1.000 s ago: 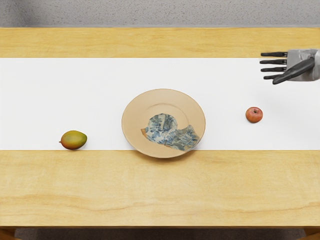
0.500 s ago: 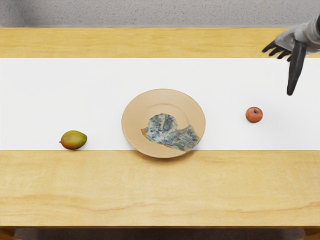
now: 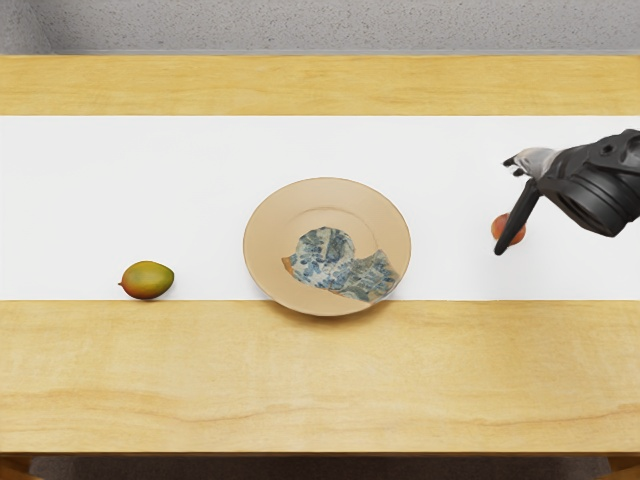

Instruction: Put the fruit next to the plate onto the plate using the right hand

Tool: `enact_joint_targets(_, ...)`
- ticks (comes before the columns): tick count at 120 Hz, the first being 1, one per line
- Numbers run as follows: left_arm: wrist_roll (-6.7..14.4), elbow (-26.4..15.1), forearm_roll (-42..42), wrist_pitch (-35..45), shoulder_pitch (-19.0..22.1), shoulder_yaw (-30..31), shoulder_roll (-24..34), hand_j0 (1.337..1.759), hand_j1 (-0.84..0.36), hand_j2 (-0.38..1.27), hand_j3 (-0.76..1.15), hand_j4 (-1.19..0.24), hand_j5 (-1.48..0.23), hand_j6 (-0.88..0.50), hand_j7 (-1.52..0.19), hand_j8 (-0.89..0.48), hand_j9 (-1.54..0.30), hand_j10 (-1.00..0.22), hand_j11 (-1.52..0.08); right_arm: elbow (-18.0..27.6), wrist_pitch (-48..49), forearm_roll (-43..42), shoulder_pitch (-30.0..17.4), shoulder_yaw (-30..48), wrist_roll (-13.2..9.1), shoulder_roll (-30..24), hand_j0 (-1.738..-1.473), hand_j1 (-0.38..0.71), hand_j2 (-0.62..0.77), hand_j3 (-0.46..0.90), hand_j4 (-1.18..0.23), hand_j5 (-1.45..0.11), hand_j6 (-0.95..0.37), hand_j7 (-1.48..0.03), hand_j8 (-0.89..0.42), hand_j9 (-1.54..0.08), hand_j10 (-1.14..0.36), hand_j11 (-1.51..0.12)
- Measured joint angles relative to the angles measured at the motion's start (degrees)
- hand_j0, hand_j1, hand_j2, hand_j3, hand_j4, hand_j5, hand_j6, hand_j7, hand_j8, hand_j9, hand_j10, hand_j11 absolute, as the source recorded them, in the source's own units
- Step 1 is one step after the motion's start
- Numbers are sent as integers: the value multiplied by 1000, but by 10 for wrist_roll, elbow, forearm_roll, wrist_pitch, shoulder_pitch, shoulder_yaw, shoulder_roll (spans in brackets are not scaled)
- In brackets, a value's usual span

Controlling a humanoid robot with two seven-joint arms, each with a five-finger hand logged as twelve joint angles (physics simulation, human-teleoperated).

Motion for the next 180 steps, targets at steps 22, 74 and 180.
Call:
enact_joint_targets(22, 0, 0, 0, 0, 0, 0, 0, 1658, 349, 0, 0, 0, 0, 0, 0, 0, 0, 0, 0, -5, -21, -9, -29, 2, 0, -21, -1658, -201, -24, 0, -125, -161, -126, -161, -126, -161, -125, -161)
enact_joint_targets(74, 0, 0, 0, 0, 0, 0, 0, 1658, 349, 0, 0, 0, 0, 0, 0, 0, 0, 0, 0, -31, -102, -59, -95, 2, 0, 5, -1658, -138, -34, 0, -177, -229, -178, -229, -178, -229, -177, -229)
enact_joint_targets(180, 0, 0, 0, 0, 0, 0, 0, 1658, 349, 0, 0, 0, 0, 0, 0, 0, 0, 0, 0, -125, -104, -69, -147, 21, 0, 84, -1658, -15, -55, 0, -280, -363, -281, -363, -280, -363, -280, -363)
